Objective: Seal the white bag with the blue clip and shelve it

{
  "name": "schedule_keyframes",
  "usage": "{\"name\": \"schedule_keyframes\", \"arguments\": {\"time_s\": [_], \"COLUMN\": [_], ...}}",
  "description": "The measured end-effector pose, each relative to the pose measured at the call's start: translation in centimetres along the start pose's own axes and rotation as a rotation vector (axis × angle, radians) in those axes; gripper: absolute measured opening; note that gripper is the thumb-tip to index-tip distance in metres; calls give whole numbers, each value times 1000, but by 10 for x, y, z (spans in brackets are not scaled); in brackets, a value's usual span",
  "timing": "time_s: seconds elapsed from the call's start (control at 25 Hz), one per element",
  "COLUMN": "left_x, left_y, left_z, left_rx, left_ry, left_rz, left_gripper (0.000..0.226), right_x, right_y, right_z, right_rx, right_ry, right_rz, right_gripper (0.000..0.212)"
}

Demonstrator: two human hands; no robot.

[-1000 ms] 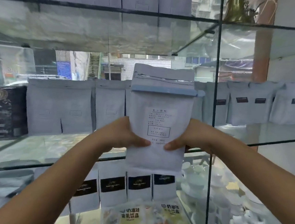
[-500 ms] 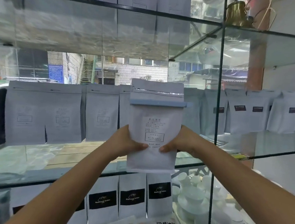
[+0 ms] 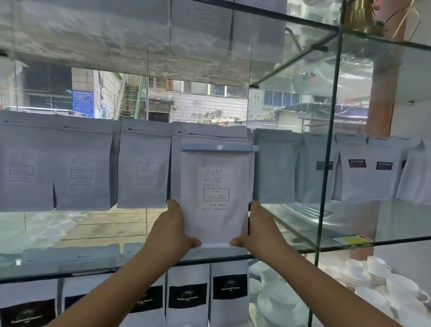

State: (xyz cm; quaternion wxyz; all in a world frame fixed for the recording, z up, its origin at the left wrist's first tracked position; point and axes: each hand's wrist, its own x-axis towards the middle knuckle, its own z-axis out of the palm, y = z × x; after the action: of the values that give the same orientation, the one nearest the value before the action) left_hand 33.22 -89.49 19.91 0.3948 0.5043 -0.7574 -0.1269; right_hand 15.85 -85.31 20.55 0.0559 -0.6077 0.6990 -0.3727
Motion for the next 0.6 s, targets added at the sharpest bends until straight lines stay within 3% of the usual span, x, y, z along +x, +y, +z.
{"name": "schedule_keyframes", "arguments": {"time_s": [0.16,0.36,0.52,0.6], "left_x": [27,55,72,78], "left_y": [-8,-12,-17,-20], "left_z": [8,21,24,24], "left_rx": [51,94,110,109], "left_ry": [-67,-80,-67,-62], "left_rz": [-52,-71,-113,-146], "left_gripper": [62,62,62,65], "right_x": [27,57,75,81], "right_y": [1,-7,-8,-9], "right_z": [9,21,29,33], "right_rx": [-173,-143,-67,-49], "right_ry": [-42,-54,-32,-20], "right_rz": [6,92,106,124], "right_gripper": [61,63,49,56]}}
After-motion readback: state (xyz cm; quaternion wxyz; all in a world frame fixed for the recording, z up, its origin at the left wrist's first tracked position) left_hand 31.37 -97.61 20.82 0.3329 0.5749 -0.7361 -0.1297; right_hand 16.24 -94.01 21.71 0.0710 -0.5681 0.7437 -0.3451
